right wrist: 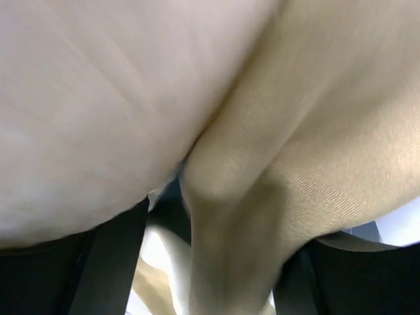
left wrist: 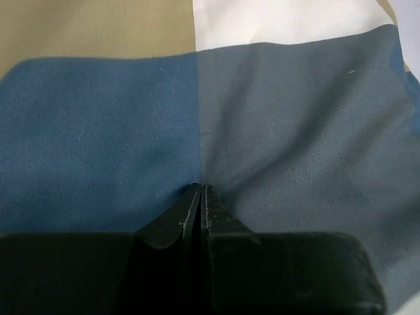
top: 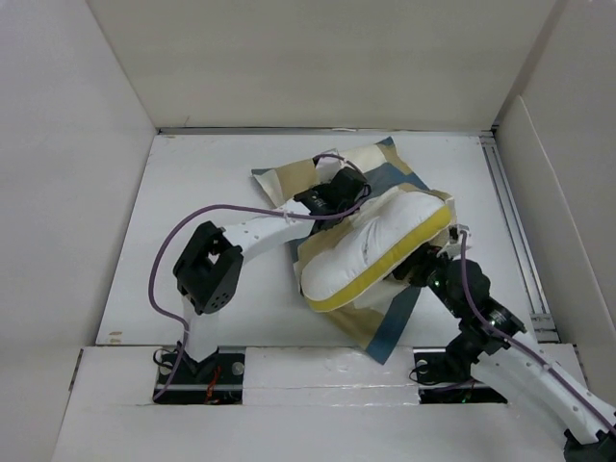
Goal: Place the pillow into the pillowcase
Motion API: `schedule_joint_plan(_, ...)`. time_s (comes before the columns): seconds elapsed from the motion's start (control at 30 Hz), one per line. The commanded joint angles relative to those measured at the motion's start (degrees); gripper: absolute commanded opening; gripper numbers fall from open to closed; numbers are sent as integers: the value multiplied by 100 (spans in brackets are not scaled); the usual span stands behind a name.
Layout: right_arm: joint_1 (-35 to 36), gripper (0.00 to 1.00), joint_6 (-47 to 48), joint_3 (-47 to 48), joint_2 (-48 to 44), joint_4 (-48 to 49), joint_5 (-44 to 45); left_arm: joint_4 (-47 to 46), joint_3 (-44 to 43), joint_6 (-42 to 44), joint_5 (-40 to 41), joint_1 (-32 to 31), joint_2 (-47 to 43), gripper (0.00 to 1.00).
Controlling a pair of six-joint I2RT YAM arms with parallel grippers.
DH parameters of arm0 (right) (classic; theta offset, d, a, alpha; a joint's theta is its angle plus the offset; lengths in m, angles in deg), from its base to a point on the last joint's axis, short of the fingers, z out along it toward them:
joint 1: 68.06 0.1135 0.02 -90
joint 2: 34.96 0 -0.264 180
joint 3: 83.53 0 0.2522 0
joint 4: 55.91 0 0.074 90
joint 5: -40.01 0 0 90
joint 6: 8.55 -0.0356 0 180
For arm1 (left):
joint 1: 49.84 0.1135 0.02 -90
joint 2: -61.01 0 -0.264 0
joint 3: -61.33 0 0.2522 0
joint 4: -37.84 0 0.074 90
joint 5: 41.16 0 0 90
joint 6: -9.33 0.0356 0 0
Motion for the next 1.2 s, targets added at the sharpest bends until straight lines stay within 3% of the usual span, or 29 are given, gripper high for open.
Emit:
schedule_joint_plan(0.0, -2, 74, -437, 488, 318, -929, 975, -356, 193, -145, -200, -18, -103, 0)
schedule_joint_plan(0.07, -2, 63, -384, 488, 467, -825, 1028, -409, 264, -93, -419, 34, -102, 0)
schedule_joint_plan(0.13, -2, 44, -271, 488, 538, -711, 1098, -462, 264, 20, -578, 34, -189, 0)
schedule_joint_plan(0.17, -2, 29, -270, 488, 600, -632, 1098, -463, 264, 74, -579, -44, -286, 0)
schedule_joint_plan(0.23, -2, 27, -270, 488, 670, -509, 1098, -236, 264, 145, -404, -97, -523, 0)
schedule_joint_plan(0.27, -2, 7, -209, 428, 749, -369, 1159, -182, 264, 232, -403, -97, -828, 4)
schedule_joint_plan(0.3, -2, 0, -87, 427, 750, -255, 1160, -181, 264, 398, -342, -158, -988, 16)
schedule_joint_plan(0.4, -55, 0, 580, 365, 977, 544, 889, 125, 264, 732, 235, -430, -1628, 60)
schedule_joint_plan(0.43, -133, 0, 774, 365, 1048, 738, 557, 439, 125, 899, 491, -553, -1744, 96)
schedule_joint_plan(0.47, -134, 0, 924, 496, 1153, 879, 388, 564, 72, 1031, 685, -676, -1850, 100)
schedule_joint_plan(0.67, -713, 0, 1391, 1559, 2480, 1082, -1147, 979, 184, 2007, 318, -1459, -2245, 100)
schedule_joint_plan(0.87, -1135, 0, 1338, 1929, 2868, 1600, -2362, 312, 1739, 2735, 133, -1636, -2984, 100)
schedule_joint_plan(1.0, -1241, 0, 1452, 2202, 2991, 1654, -3714, 30, 2391, 3009, 562, -1636, -3406, 100)
schedule_joint_plan(1.17, -1241, 0, 1716, 2851, 3184, 1066, -4430, 82, 2409, 3519, 1108, -1767, -3459, 100)
